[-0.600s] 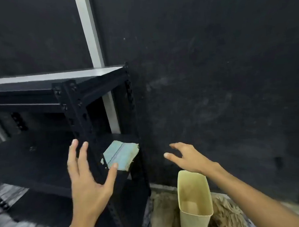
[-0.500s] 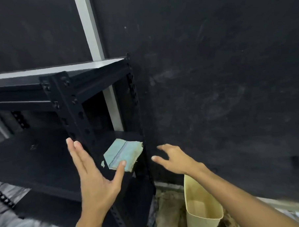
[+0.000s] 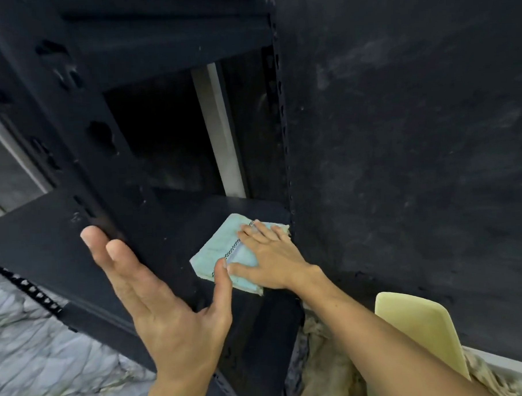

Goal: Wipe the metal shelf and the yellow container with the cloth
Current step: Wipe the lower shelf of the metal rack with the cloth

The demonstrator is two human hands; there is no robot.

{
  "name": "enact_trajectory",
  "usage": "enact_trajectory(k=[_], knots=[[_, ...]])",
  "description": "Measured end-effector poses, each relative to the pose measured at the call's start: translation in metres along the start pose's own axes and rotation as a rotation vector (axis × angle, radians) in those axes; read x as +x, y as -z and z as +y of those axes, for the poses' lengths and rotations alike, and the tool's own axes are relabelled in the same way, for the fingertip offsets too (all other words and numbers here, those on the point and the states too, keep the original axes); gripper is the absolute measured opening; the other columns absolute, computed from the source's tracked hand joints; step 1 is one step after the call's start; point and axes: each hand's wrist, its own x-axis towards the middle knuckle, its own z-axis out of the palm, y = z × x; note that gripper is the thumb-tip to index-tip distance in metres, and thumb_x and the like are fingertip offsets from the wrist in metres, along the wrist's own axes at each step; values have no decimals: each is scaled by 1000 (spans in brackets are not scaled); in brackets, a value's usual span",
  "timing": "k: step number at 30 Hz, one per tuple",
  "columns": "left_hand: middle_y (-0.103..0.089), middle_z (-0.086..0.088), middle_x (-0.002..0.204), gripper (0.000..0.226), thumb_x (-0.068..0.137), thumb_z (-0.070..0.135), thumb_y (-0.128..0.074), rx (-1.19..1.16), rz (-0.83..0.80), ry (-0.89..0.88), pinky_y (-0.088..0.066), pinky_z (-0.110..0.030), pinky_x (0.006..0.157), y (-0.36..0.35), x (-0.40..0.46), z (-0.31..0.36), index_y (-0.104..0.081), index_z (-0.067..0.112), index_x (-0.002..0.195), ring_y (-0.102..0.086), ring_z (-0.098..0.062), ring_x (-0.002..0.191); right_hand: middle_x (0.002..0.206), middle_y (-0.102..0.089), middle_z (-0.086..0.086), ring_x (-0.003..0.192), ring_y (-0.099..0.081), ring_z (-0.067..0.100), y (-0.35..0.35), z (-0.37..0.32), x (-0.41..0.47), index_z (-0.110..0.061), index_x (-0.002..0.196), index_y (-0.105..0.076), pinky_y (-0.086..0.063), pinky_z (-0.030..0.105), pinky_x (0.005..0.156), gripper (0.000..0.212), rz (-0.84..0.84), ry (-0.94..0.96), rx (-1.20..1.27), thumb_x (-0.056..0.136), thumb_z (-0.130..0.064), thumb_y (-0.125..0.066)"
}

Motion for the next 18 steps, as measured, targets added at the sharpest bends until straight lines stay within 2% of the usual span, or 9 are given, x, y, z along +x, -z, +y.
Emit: enact_trajectory(k=[2, 4, 5, 8, 9, 11, 13, 14, 18], knots=[[26, 38, 164, 94, 99, 55, -50, 9, 5, -4, 2, -35, 133, -3, -5, -7, 19, 40, 162, 19, 6, 157, 166, -4, -15, 151, 10, 7, -2, -1, 1, -26, 157, -14, 11, 42, 121, 86, -9, -5, 22, 88, -74, -33], [25, 37, 165, 103, 96, 34, -67, 52, 24, 45, 0, -39, 133, -6, -9, -16, 4, 11, 167, 17, 5, 158, 165, -9, -15, 151, 7, 7, -3, -4, -2, -28, 156, -20, 11, 42, 121, 78, 1, 0, 56, 92, -69, -35], [24, 36, 165, 106, 92, 23, -74, 80, 34, 54, -3, -44, 133, -8, -10, -20, 1, 4, 165, 16, 4, 158, 165, -12, -14, 152, 5, 7, -3, -6, -3, -28, 155, -23, 11, 41, 121, 72, 15, 3, 74, 94, -65, -37], [25, 33, 166, 123, 86, 8, -74, 131, 31, 9, -7, -54, 132, -7, -8, -25, 17, 36, 163, 16, 1, 158, 163, -25, -9, 152, -5, 9, -5, -12, -9, -25, 150, -36, 9, 38, 121, 57, 83, 11, 149, 99, -50, -41], [24, 32, 167, 121, 87, 6, -72, 121, 41, -11, -6, -52, 132, -6, -4, -21, 17, 38, 162, 16, 1, 158, 162, -29, -8, 152, -8, 10, -7, -15, -12, -23, 149, -39, 8, 37, 121, 54, 110, 13, 171, 100, -46, -42], [22, 18, 174, 112, 88, -1, -66, 66, 107, -83, -2, -41, 133, -3, 2, -9, 11, 22, 166, 15, -1, 160, 160, -34, -4, 151, -13, 11, -11, -21, -15, -19, 147, -42, 6, 36, 121, 50, 147, 7, 180, 102, -40, -42], [11, -23, 174, 110, 83, -7, -65, -3, 159, -178, -3, -33, 133, 3, 10, 5, 10, 11, 163, 13, -10, 163, 159, -35, -2, 151, -15, 13, -12, -25, -18, -17, 147, -42, 4, 37, 121, 47, 165, -3, 143, 104, -36, -39], [4, -35, 166, 112, 82, -9, -65, -29, 162, -202, -4, -33, 133, 5, 14, 10, 11, 11, 162, 11, -14, 163, 159, -36, -1, 151, -16, 14, -12, -28, -19, -16, 147, -42, 3, 37, 121, 46, 182, -5, 122, 104, -34, -38], [1, -41, 160, 110, 89, -2, -59, -68, 98, -199, -3, -33, 133, 12, 17, 11, 18, 21, 165, 13, -18, 164, 158, -38, 5, 151, -16, 16, -20, -36, -31, -9, 147, -38, 1, 37, 121, 45, 206, -32, 103, 106, -24, -35]])
